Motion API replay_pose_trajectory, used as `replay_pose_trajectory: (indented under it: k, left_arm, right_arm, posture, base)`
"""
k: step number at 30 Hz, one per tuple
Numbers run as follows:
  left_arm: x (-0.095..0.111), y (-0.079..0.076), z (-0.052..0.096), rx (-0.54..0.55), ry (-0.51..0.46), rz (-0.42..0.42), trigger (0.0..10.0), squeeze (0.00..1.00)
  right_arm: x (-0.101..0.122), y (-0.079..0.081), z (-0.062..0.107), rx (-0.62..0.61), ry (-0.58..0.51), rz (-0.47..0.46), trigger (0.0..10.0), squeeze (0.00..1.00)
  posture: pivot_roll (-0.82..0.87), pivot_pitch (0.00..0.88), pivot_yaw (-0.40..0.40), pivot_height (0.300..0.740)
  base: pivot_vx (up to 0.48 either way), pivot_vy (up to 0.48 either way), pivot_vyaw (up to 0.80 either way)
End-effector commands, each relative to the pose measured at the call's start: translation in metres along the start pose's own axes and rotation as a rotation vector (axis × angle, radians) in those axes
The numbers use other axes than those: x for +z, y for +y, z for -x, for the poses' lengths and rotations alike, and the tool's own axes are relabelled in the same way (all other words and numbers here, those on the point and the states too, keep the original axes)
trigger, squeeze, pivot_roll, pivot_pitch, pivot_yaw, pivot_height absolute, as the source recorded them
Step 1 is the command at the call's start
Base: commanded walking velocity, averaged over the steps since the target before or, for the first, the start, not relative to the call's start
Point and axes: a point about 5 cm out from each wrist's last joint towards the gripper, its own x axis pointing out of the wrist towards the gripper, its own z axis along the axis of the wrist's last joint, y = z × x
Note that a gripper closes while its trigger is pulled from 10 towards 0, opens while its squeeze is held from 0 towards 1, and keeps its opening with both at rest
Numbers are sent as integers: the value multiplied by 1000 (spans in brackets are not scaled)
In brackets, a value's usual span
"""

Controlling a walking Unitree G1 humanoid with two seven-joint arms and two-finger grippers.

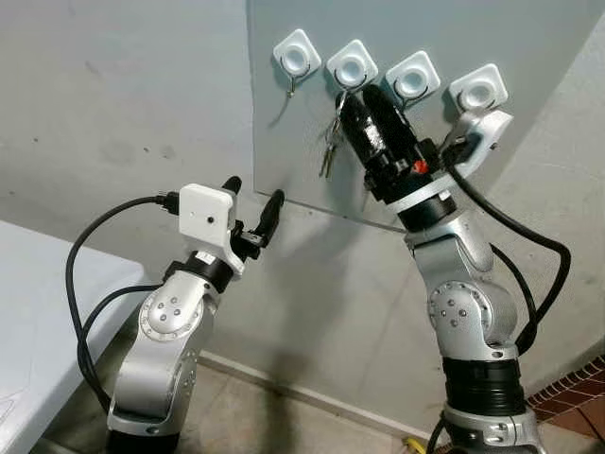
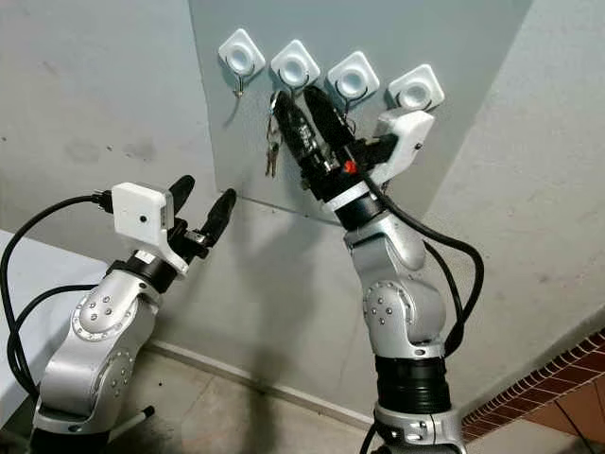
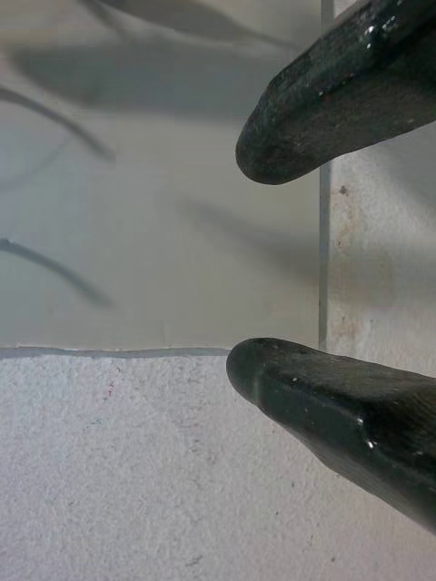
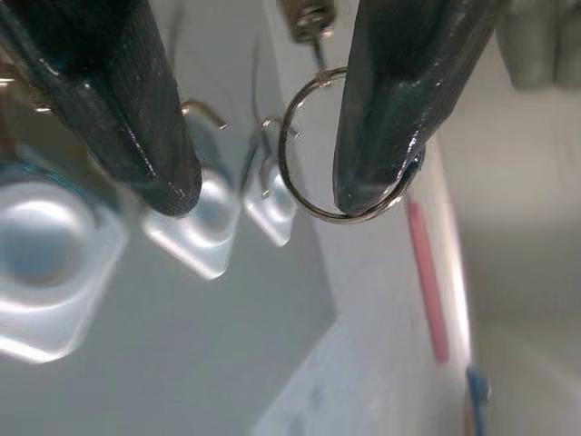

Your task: Hang keys on a hook

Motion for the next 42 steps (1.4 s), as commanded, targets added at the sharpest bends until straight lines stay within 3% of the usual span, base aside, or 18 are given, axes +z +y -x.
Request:
replay_pose_trajectory:
  k: [1, 11, 15, 24, 25, 26, 27, 28, 29, 42]
  left_arm:
    - [5, -2, -1, -11, -17, -3, 10000, 0]
    - [6, -2, 0, -11, -16, -2, 10000, 0]
    - [6, -2, 0, -5, -14, 0, 10000, 0]
    - [6, -1, 0, -1, -15, 2, 10000, 0]
    - [6, -2, 0, 1, -15, 5, 10000, 0]
    - [6, -2, 0, 1, -15, 5, 10000, 0]
    - [6, -2, 0, 1, -14, 7, 10000, 0]
    - [5, -2, 0, 1, -14, 9, 10000, 0]
    - [5, -2, 0, 0, -14, 9, 10000, 0]
    - [5, -1, 0, 3, -13, 11, 10000, 0]
  right_arm:
    - [13, 4, -6, 10, -57, -25, 10000, 0]
    - [12, 7, -7, 9, -73, -94, 10000, 0]
    - [9, 16, -8, 71, -37, -28, 10000, 0]
    - [9, 26, -9, 122, -21, 0, 10000, 0]
    - [10, 27, -9, 126, -24, -24, 1686, 0]
    - [10, 27, -9, 126, -24, -24, 1686, 0]
    - [10, 27, -9, 127, -24, -25, 745, 0]
    - [11, 27, -9, 129, -26, -29, 1255, 0]
    - [11, 27, -9, 128, -26, -29, 0, 0]
    - [15, 24, -9, 105, -37, -36, 0, 0]
  posture:
    - [-51, 28, -41, 740]
    - [-50, 29, -40, 740]
    - [-49, 39, -42, 740]
    - [-50, 42, -42, 740]
    - [-52, 44, -44, 740]
    - [-52, 44, -44, 740]
    - [-52, 44, -44, 740]
    - [-54, 45, -43, 740]
    - [-54, 45, -43, 740]
    - [-53, 47, -45, 740]
  base:
    - [0, 0, 0]
    - [0, 0, 0]
    - [0, 0, 0]
    - [0, 0, 0]
    - [0, 0, 0]
    - [0, 0, 0]
    - [0, 0, 0]
    - [0, 0, 0]
    - [0, 0, 0]
    - [0, 0, 0]
